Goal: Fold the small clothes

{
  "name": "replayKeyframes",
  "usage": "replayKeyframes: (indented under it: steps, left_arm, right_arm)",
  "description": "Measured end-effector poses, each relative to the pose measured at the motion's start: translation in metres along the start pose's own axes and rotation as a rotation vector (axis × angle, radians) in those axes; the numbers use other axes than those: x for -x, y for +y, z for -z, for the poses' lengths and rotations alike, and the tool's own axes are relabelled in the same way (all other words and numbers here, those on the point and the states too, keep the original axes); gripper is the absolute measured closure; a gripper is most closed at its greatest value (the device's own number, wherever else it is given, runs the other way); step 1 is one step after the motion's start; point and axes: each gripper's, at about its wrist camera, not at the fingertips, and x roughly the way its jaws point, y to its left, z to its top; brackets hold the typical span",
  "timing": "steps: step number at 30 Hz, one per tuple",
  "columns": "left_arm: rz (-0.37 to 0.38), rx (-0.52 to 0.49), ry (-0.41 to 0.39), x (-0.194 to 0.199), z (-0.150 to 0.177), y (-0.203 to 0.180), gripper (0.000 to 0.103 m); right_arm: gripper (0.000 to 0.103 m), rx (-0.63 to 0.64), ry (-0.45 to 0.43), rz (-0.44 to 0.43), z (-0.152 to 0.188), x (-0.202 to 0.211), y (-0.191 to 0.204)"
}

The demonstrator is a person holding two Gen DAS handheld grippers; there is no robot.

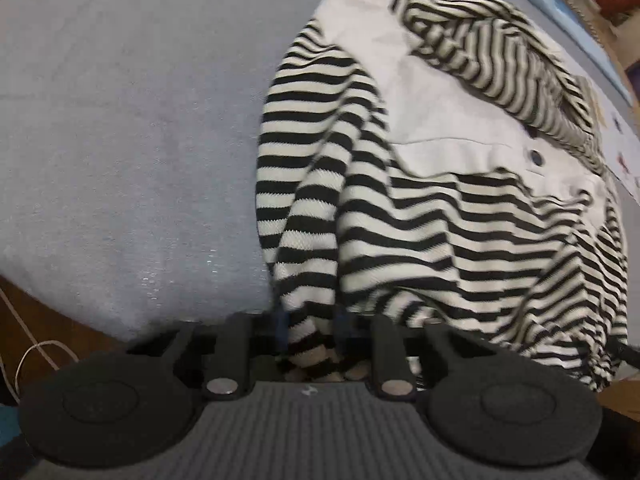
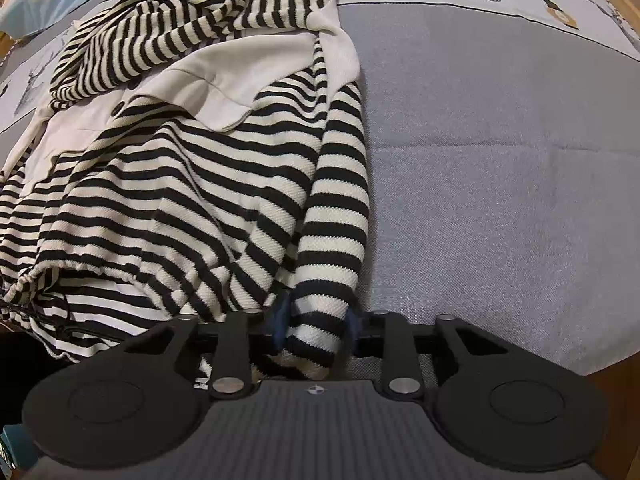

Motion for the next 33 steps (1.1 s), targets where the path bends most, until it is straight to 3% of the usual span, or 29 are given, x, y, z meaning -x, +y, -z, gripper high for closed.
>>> replayKeyframes:
  steps: [1,4,15,24,28,33]
  left_arm:
    - [-0.001,-0.015,-0.020,0.004,0.002,-0.002,0.096]
    - [-0.005,-0.072,-0.083,0.018,0.009,-0.013,0.098]
    - [0.171,-0.142,-0.310,0.128,0.026,-0.021,0.098]
    - [0.357,-0.119,-0.408,0.222,0.066,0.005,0.098]
    - [0.391,-0.078,-0.404,0.216,0.060,0.008,0.098]
    - [0.331,-0.069,-0.391,0.176,0.013,-0.007,0.098]
  right_arm:
    - [0.090,0.004,-0.006,-0.008,0.001,0.002,0.000]
    - [0.099,0.003,-0.064,-0.032,0.000,0.014,-0.001]
    - [0.100,-0.156,-0.421,-0.279,0.009,0.108,-0.031]
    - [0.101,-0.153,-0.626,-0.405,0.061,0.210,-0.055]
    - [0.101,-0.201,-0.681,-0.445,0.070,0.233,-0.075]
    - [0.101,-0.238,-0.646,-0.398,0.038,0.204,-0.076]
